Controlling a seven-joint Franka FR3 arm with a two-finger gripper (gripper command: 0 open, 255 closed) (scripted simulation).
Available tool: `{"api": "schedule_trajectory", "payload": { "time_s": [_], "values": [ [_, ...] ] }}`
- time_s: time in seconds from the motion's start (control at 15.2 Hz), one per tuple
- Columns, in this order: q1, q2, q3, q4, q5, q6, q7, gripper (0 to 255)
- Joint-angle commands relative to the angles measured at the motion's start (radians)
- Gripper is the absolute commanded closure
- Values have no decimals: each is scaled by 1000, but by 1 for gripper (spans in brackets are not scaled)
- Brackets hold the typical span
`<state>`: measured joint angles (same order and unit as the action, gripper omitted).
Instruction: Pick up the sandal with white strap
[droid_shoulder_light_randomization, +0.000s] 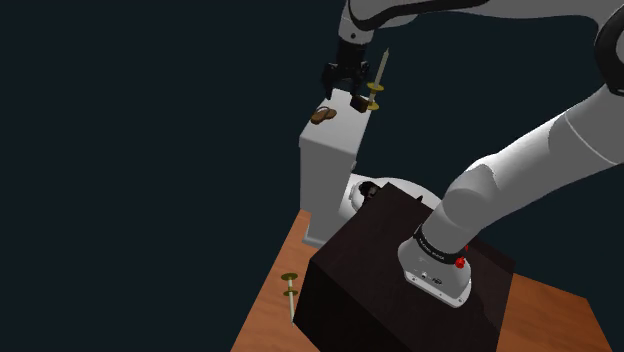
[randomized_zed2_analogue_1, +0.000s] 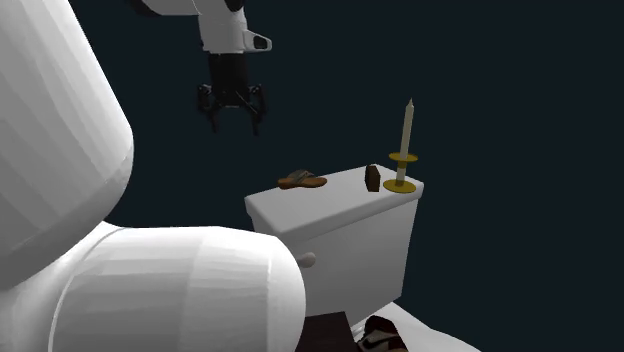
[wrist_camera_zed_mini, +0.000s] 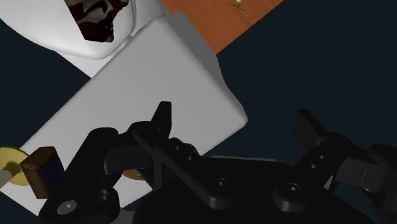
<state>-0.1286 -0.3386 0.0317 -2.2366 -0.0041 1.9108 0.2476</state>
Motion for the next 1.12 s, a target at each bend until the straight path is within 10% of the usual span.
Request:
{"api": "schedule_trajectory", "payload": {
  "time_s": [0.0, 1.06],
  "values": [
    [-16, 65, 1, 27, -5, 44, 57, 0],
    [-114, 582, -76, 377, -36, 242, 437, 0]
  ]
}}
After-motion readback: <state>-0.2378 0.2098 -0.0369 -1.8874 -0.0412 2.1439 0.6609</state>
